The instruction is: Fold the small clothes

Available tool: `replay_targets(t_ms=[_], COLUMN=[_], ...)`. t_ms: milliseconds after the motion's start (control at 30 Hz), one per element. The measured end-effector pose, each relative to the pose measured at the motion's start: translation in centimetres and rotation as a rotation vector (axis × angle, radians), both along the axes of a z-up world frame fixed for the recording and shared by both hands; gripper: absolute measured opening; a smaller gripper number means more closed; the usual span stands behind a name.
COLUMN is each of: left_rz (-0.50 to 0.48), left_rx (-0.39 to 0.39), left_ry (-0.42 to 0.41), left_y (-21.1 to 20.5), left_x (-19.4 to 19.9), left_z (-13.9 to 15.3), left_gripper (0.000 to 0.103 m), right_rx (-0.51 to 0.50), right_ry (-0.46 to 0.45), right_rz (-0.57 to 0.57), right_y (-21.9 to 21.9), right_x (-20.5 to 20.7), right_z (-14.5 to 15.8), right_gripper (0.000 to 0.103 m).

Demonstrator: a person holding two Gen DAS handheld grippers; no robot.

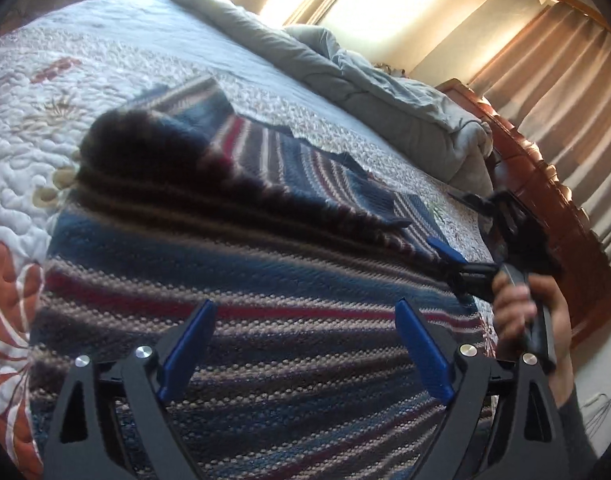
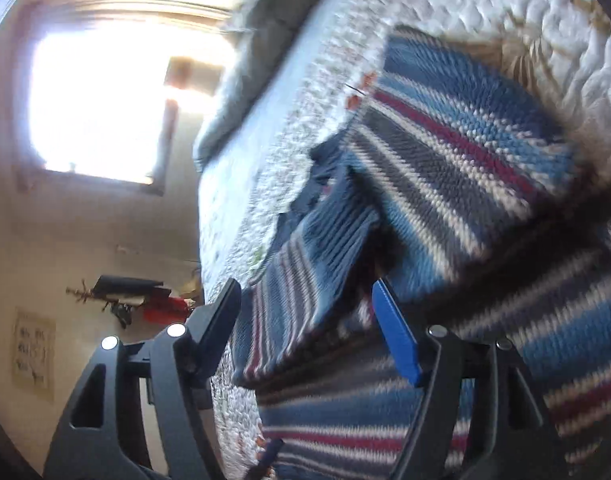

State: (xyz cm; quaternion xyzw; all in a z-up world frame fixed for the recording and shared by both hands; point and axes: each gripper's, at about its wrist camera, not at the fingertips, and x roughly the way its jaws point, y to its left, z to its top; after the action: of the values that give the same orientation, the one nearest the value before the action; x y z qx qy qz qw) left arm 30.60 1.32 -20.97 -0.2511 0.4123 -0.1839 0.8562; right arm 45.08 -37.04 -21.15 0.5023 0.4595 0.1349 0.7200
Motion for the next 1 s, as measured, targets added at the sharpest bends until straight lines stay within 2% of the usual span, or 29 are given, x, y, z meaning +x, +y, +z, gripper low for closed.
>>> replay_targets(t_ms=[100,133,200,267,300,367,433,533,633,700,800,867,1000], left_rz=[-0.02,-0.025,-0.026,-0.021,-0.018,-0.001,0.01,0.031,0.041,0.038,0.033,0.03,0.024], left_rx=[-0.044,-0.045,-0.032,-0.058,-0.072,-0.097,-0.118,-0.148,-0.143,-0.146,-0.147,-0.143,-0.137], left_ry=[-0.018,-0.034,-0.042,-0.015,-0.003,0.024,0.039,0.053,0.053,0.055,0.062,0.061,0.059], left_y=[0.3,0.3,0.7,1.1,1.4,2.0,2.3,3.1,3.3,3.4,3.3,3.0,3.0], left_x=[0.5,0.4,0.3,0.5,0.6,0.8,1.0,1.0,0.9,0.9,1.0,1.2,1.3], left_z=[0.8,1.0,1.1,0.6,0.5,-0.1,-0.3,-0.6,-0.7,-0.8,-0.9,-0.9,-0.9], left_gripper=[0.091,0.091,0.091,0.092,0.092,0.092,0.092,0.092,0.092,0.092,0.092,0.092,0.092], right_rx=[0.003,-0.011,-0.028,-0.059,-0.084,-0.154,-0.247,-0.388,-0.472,-0.506,-0.525,-0.532,-0.448], right_ry=[0.105,0.117,0.128,0.124,0.121,0.106,0.055,-0.089,-0.222,-0.253,-0.193,-0.142,-0.013], right_rz=[-0.003,-0.006,-0.017,-0.013,-0.007,0.021,0.054,0.095,0.1,0.107,0.105,0.089,0.061], right_y=[0.4,0.5,0.8,1.3,1.6,2.4,3.4,5.0,4.9,3.9,1.2,-0.4,-2.7], right_x=[2.2,2.7,3.7,4.8,5.2,6.2,7.2,8.4,8.9,9.2,8.3,7.7,6.1], right_z=[-2.2,-2.5,-2.8,-2.7,-2.5,-1.8,0.1,4.8,9.2,10.2,8.0,5.5,-0.4], right_gripper=[0.065,0.063,0.064,0.061,0.054,0.008,0.007,0.007,0.007,0.007,0.007,0.007,0.009])
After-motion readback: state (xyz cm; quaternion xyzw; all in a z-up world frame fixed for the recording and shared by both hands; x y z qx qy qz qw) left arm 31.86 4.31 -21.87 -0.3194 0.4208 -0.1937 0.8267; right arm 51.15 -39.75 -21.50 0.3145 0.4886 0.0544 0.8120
